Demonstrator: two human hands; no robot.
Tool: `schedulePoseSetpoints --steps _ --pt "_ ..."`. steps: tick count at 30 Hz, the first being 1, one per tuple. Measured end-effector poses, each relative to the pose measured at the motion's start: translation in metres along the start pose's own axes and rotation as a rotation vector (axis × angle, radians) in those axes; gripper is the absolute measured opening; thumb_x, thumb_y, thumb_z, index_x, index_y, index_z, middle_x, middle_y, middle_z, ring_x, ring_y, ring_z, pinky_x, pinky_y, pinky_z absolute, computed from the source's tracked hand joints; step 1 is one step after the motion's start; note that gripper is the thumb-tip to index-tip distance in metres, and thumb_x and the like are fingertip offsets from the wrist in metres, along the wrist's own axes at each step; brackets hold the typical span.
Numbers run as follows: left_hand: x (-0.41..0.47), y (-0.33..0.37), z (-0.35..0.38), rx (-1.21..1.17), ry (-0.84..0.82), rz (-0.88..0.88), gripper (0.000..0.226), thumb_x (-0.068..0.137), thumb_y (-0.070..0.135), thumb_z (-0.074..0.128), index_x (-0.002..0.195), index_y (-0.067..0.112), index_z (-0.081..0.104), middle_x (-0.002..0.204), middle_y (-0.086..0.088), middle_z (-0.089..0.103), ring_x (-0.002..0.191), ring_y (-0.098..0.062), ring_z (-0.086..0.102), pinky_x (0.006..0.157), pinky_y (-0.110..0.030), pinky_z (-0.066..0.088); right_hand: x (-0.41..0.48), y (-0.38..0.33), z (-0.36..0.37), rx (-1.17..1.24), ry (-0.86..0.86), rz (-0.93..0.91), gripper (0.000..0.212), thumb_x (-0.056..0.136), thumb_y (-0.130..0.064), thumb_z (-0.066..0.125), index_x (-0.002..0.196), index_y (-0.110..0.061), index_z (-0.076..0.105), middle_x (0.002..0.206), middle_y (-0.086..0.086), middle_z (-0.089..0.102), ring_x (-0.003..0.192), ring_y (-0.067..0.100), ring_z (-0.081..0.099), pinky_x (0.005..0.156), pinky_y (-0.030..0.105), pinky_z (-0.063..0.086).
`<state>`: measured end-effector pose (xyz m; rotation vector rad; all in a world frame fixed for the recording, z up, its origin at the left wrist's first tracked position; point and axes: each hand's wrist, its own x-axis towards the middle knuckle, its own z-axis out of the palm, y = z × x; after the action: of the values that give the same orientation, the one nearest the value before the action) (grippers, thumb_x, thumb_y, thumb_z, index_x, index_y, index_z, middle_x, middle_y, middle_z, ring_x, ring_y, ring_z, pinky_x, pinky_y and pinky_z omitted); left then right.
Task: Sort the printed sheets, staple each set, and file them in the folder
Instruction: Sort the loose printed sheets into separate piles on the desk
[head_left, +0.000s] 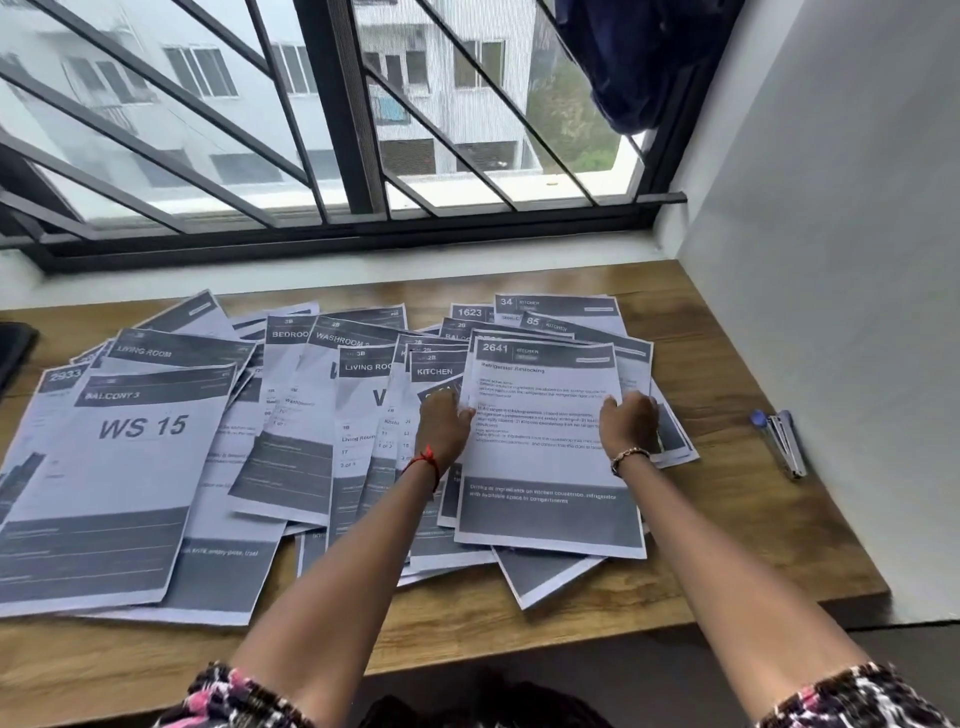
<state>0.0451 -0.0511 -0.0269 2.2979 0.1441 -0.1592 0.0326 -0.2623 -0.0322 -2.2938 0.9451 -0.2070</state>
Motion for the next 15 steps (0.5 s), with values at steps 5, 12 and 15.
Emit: schedulePoseSetpoints --steps 5,12,15 --pt "0.0020 0.0062 0.0045 -0.040 -0.026 -0.017 0.025 0.086 0.004 0.060 0.065 0.011 0.048 0.083 -0.010 0.049 0.081 -0.020 0.043 0.069 -0.027 0.032 -0.0005 0.0015 0.0041 -0.033 -0.065 0.026 0.036 0.088 -0.023 0.055 0.110 0.005 0.058 0.122 0.025 0.053 0.116 0.038 0.049 0.091 0.040 0.042" --pt "0.0022 0.0043 0.0088 -0.078 -0.031 -0.003 0.016 0.087 -0.002 0.053 0.093 -0.005 0.067 0.092 -0.014 0.066 0.083 -0.023 0.058 0.077 -0.027 0.048 0.0005 0.0040 0.0067 0.034 -0.065 0.016 0.027 0.084 -0.004 0.048 0.106 0.007 0.058 0.120 0.025 0.051 0.112 0.038 0.049 0.087 0.037 0.043" --pt "0.0021 0.0058 0.0099 -0.059 -0.022 -0.040 0.026 0.093 0.009 0.052 0.076 -0.007 0.062 0.077 -0.016 0.058 0.071 -0.024 0.053 0.064 -0.030 0.043 0.0007 0.0065 0.0058 0.034 -0.022 -0.030 0.030 0.078 0.005 0.044 0.104 0.006 0.060 0.116 0.025 0.053 0.109 0.038 0.048 0.085 0.036 0.043"
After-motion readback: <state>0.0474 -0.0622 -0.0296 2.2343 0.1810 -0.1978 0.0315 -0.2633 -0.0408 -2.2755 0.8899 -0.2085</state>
